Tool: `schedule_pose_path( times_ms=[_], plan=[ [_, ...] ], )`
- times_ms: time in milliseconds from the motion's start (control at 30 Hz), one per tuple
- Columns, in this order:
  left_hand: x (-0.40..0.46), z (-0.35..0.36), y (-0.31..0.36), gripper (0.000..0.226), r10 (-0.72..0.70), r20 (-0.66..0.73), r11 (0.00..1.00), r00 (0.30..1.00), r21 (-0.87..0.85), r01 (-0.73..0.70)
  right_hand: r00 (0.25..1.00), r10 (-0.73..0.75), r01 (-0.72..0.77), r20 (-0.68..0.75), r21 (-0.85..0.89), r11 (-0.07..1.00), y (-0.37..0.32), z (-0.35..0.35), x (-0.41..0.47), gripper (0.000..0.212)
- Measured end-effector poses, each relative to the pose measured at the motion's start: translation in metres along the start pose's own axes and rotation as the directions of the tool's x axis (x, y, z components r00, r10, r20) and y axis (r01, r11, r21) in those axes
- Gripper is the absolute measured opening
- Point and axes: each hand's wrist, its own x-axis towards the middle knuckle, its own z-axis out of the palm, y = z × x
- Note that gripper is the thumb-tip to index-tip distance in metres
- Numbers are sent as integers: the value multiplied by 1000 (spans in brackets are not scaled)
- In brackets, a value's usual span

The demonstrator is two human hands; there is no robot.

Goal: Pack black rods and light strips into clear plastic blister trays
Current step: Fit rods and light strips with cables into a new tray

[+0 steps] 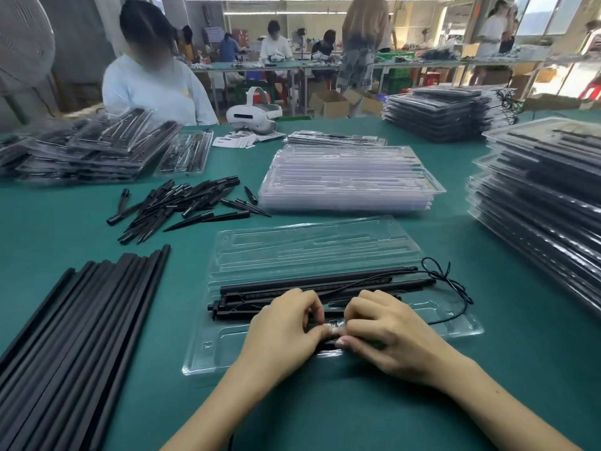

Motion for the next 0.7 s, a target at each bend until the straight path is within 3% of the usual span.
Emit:
schedule_pose_path(
  times_ms=[133, 300, 367, 433, 467, 533, 600, 700],
  plan=[
    [-24, -16, -6, 28, 47, -33, 997, 998, 63, -45, 993, 96, -91, -62, 82, 992, 0, 5, 3, 36],
    [-62, -49, -20, 42, -188, 180, 955, 966, 263, 137, 987, 138, -124, -83, 158, 980, 2, 9, -2, 39],
    [-72, -51, -21, 34, -253, 200, 908, 946, 386, 161, 986, 142, -126, -83, 172, 977, 2, 10, -2, 40],
    [-79, -47, -24, 22, -268, 217, 905, 939, 392, 168, 986, 142, -126, -82, 180, 976, 3, 10, -2, 41],
    [-80, -46, -26, 17, -267, 241, 929, 933, 322, 183, 986, 142, -125, -86, 178, 976, 3, 11, -3, 42],
    [-80, -49, -29, 12, -273, 368, 958, 889, 15, 288, 986, 139, -121, -94, 172, 978, 3, 11, -3, 43],
    [-81, -56, -26, 12, -235, 511, 835, 827, -330, 441, 985, 143, -125, -94, 176, 976, 4, 12, -4, 40],
    [-86, -68, -25, 22, -169, 647, 570, 744, -551, 609, 986, 145, -128, -88, 178, 976, 6, 13, -5, 38]
  ],
)
